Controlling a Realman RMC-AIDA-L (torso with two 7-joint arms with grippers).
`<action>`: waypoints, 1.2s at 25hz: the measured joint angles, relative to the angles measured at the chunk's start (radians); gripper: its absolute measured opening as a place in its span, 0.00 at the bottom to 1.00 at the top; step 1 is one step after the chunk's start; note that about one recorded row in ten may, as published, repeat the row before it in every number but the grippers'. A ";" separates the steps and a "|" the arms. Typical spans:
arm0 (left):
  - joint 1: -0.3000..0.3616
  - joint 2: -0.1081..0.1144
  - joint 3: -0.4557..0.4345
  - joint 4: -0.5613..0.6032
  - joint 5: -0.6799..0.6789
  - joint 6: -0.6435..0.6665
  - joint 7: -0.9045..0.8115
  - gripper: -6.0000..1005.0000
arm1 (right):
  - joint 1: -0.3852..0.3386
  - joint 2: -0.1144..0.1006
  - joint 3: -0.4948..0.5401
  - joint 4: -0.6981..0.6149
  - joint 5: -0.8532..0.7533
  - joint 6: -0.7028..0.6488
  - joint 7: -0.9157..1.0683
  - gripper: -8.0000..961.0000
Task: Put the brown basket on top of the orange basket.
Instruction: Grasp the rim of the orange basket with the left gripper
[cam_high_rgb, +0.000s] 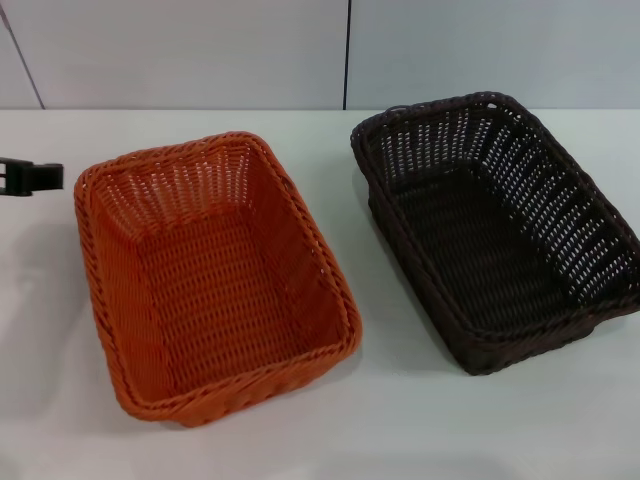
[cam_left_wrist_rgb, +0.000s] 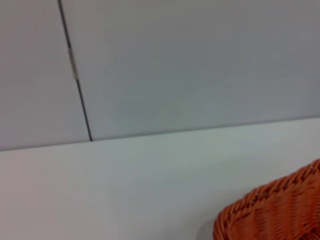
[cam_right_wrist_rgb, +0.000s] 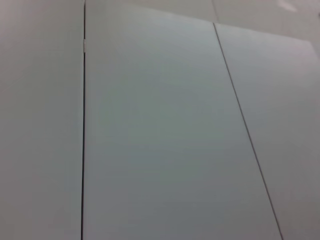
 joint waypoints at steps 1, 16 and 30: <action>-0.014 0.000 0.002 0.013 0.006 -0.005 0.000 0.78 | 0.000 0.000 -0.001 0.000 0.000 0.001 0.000 0.80; -0.134 -0.003 0.013 0.106 0.085 -0.188 -0.098 0.78 | -0.011 -0.002 -0.002 -0.001 0.000 0.008 -0.002 0.80; -0.191 -0.003 0.075 0.170 0.098 -0.254 -0.208 0.78 | -0.001 -0.004 -0.015 -0.007 0.000 0.026 -0.004 0.80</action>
